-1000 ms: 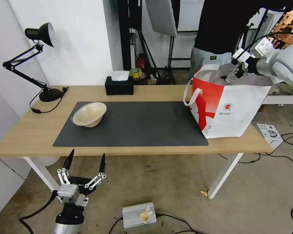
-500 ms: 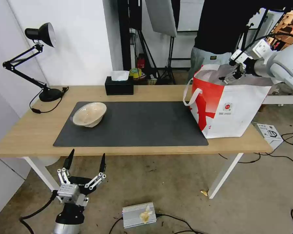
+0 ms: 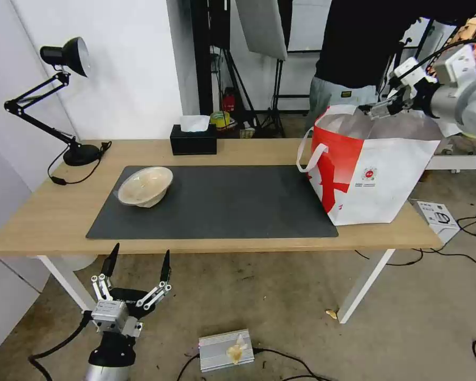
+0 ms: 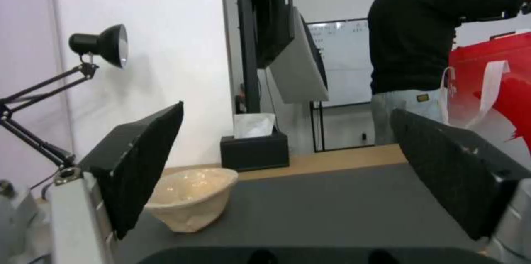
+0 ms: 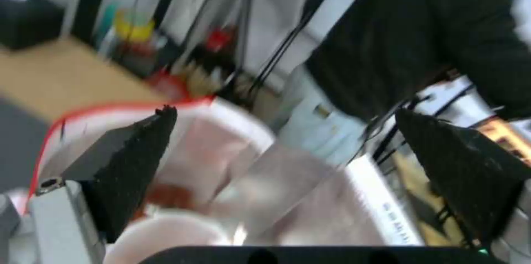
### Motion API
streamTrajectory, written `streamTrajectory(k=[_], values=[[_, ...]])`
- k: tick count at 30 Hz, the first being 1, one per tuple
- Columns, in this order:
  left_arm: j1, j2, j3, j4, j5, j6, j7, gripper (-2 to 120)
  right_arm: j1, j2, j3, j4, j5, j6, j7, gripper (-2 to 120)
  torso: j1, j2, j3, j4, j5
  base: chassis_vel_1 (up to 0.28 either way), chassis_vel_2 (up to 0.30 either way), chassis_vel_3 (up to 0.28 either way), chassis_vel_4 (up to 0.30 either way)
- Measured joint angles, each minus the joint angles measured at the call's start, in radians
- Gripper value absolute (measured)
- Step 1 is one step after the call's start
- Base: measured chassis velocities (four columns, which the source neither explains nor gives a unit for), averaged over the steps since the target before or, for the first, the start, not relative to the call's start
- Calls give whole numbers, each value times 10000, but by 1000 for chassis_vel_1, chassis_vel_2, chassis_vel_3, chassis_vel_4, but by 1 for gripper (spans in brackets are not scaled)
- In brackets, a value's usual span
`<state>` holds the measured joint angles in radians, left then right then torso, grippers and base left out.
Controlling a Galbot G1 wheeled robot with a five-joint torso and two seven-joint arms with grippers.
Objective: Pick up the trash from the table and place it into the takeout bag.
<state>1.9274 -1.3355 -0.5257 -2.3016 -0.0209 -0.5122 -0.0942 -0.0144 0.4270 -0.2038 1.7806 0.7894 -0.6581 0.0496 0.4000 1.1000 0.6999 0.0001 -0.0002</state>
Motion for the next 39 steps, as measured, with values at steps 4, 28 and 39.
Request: streamTrajectory(k=[4,28,39], values=[[23,-4,-16,-13,13,1,-2,100,-571,-195,279,553,551,628,1286,100,0,0,0,-1,2,0,0,0,0],[-123,-190,-25,-59,40,36,-22,100,-5507,425,1573,4508,366,6632,6314,100,-1,0,0,-1,0,0,0,0,0],[40,-642,-102,-181,283,25,-16,100,-9006,1563,1594,5289,-2288,8412,6958,100,-1,0,0,-1,1,0,0,0,0]])
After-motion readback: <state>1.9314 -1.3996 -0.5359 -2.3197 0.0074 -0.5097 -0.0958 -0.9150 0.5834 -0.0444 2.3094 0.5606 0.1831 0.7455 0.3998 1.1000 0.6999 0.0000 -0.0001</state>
